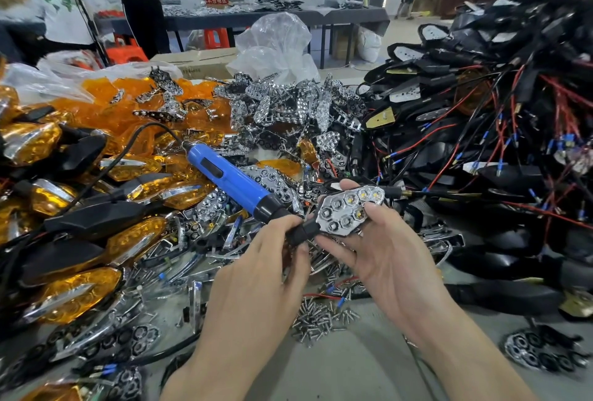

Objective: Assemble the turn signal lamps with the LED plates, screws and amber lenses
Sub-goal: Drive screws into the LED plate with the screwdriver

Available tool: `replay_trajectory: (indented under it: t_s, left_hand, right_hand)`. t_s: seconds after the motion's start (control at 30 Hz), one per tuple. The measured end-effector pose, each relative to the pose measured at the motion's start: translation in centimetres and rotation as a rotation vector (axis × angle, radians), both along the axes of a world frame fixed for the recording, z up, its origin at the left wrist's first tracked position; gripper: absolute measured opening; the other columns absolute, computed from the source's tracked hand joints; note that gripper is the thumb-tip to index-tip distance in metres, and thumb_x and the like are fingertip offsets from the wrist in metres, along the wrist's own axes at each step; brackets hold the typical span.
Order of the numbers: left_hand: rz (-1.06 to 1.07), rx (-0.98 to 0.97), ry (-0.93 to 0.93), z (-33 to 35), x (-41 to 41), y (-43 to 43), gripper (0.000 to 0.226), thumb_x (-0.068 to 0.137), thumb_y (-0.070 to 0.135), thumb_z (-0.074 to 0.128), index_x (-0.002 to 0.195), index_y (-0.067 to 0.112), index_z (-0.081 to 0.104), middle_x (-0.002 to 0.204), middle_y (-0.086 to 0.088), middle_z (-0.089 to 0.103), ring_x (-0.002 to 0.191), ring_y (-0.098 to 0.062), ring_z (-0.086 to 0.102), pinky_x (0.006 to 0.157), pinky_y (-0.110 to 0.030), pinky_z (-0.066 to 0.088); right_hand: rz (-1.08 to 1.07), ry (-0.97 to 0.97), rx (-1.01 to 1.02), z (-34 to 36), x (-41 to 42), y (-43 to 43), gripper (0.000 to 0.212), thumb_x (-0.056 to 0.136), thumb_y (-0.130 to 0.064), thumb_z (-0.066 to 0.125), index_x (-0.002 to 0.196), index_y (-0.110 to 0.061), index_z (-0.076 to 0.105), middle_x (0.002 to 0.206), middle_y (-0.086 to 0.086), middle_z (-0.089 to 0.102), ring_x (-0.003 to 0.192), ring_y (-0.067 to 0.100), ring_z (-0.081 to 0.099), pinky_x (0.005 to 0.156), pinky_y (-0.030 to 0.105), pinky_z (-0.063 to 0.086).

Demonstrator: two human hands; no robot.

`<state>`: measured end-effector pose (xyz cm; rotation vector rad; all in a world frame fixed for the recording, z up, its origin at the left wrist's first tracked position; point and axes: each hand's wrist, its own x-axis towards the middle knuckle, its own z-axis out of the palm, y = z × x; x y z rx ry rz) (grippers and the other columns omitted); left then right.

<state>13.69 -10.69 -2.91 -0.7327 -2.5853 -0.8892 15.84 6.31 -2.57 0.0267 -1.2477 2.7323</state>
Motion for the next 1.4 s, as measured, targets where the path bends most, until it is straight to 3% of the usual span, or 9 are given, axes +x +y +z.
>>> replay_trajectory:
  t_s: [0.2, 0.3, 0.6, 0.7, 0.77, 1.03, 1.4]
  left_hand:
    - [-0.018, 0.005, -0.022, 0.11, 0.1, 0.03, 0.029, 0.095, 0.058, 0.028, 0.119, 0.047, 0.041, 0.087, 0.025, 0.06, 0.066, -0.002, 0.061, 0.055, -0.029, 0.051]
    - [-0.026, 0.0, -0.031, 0.13, 0.15, -0.01, 0.029, 0.094, 0.059, 0.027, 0.118, 0.048, 0.04, 0.085, 0.026, 0.058, 0.066, -0.002, 0.06, 0.055, -0.027, 0.051]
    - [-0.019, -0.023, -0.005, 0.05, 0.1, -0.08, 0.023, 0.096, 0.055, 0.034, 0.118, 0.048, 0.039, 0.075, 0.035, 0.047, 0.061, 0.0, 0.056, 0.051, -0.015, 0.04]
    - [-0.01, -0.025, 0.02, 0.04, -0.03, -0.17, 0.022, 0.098, 0.053, 0.037, 0.119, 0.048, 0.042, 0.075, 0.035, 0.047, 0.061, -0.001, 0.056, 0.05, -0.015, 0.04]
    - [-0.016, -0.019, 0.029, -0.01, -0.09, -0.25, 0.022, 0.098, 0.053, 0.038, 0.119, 0.048, 0.042, 0.075, 0.035, 0.049, 0.065, -0.001, 0.058, 0.049, -0.014, 0.039]
    - [-0.017, -0.011, 0.066, 0.03, -0.24, -0.28, 0.024, 0.098, 0.047, 0.046, 0.121, 0.046, 0.045, 0.074, 0.039, 0.046, 0.071, 0.004, 0.059, 0.044, -0.011, 0.038]
    - [-0.027, -0.01, 0.065, 0.16, -0.11, -0.2, 0.022, 0.101, 0.054, 0.037, 0.12, 0.047, 0.043, 0.073, 0.035, 0.048, 0.067, 0.001, 0.058, 0.045, -0.011, 0.036]
  right_hand:
    - [-0.03, -0.008, 0.053, 0.15, 0.18, -0.24, 0.044, 0.091, -0.014, 0.06, 0.135, -0.018, 0.063, 0.127, 0.016, 0.071, 0.109, 0.032, 0.071, 0.083, 0.037, 0.061]
    - [-0.067, -0.013, 0.12, 0.2, 0.28, -0.52, 0.052, 0.088, -0.005, 0.069, 0.137, -0.019, 0.06, 0.131, 0.018, 0.068, 0.119, 0.04, 0.066, 0.085, 0.038, 0.061]
    - [-0.09, -0.016, 0.144, 0.7, 0.42, -0.67, 0.059, 0.079, -0.009, 0.068, 0.136, -0.02, 0.061, 0.13, 0.019, 0.068, 0.111, 0.033, 0.068, 0.083, 0.034, 0.061]
    - [-0.099, -0.013, 0.158, 0.41, 0.33, -0.54, 0.056, 0.083, -0.002, 0.075, 0.133, -0.023, 0.064, 0.12, 0.016, 0.072, 0.112, 0.032, 0.069, 0.085, 0.036, 0.061]
    - [-0.106, -0.008, 0.17, 0.2, 0.27, -0.44, 0.054, 0.082, -0.004, 0.068, 0.131, -0.025, 0.067, 0.115, 0.012, 0.073, 0.112, 0.031, 0.07, 0.087, 0.037, 0.061]
    - [-0.092, 0.017, 0.161, 0.1, 0.2, -0.28, 0.058, 0.082, -0.004, 0.065, 0.137, -0.022, 0.061, 0.127, 0.016, 0.07, 0.118, 0.036, 0.068, 0.086, 0.036, 0.06]
    - [-0.108, 0.029, 0.188, -0.05, 0.23, -0.26, 0.056, 0.083, -0.007, 0.068, 0.134, -0.028, 0.066, 0.118, 0.012, 0.072, 0.11, 0.03, 0.07, 0.086, 0.038, 0.06]
